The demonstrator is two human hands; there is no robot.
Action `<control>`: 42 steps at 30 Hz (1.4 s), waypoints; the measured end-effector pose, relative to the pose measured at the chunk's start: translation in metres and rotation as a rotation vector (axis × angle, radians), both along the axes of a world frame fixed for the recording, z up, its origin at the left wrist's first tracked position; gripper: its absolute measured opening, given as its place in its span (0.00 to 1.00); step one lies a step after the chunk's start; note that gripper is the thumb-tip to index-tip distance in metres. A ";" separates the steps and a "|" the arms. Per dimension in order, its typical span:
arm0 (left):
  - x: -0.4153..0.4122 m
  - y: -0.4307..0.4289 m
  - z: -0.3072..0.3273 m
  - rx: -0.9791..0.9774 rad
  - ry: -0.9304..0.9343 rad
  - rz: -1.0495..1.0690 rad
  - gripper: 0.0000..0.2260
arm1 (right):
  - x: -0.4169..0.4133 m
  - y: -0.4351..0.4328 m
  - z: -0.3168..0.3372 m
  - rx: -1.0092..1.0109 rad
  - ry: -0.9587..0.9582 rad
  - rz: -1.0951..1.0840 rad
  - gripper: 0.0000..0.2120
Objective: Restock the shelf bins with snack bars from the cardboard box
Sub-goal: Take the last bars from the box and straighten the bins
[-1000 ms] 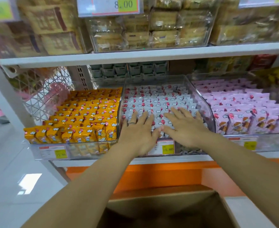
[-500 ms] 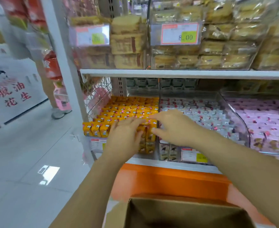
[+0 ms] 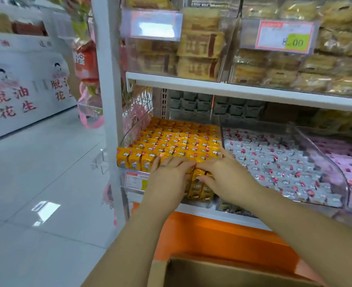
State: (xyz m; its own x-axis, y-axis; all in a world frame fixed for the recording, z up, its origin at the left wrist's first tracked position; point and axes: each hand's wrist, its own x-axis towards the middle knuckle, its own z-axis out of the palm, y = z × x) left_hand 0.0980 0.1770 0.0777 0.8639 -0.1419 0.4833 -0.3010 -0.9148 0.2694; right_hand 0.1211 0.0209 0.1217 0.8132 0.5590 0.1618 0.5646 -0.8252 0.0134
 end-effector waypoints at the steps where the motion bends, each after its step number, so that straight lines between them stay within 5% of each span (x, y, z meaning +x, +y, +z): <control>1: -0.003 0.000 0.004 -0.008 0.046 -0.008 0.17 | -0.003 -0.001 0.000 -0.001 0.003 0.012 0.15; 16: 0.006 -0.002 0.002 -0.043 0.051 0.040 0.17 | 0.022 -0.006 0.013 -0.158 0.115 0.107 0.16; 21: -0.003 -0.002 0.000 -0.009 0.034 0.038 0.18 | 0.012 -0.012 0.021 -0.247 0.033 0.017 0.22; 42: 0.002 -0.017 0.000 0.034 0.022 0.108 0.12 | 0.008 -0.003 0.008 -0.224 -0.043 -0.084 0.14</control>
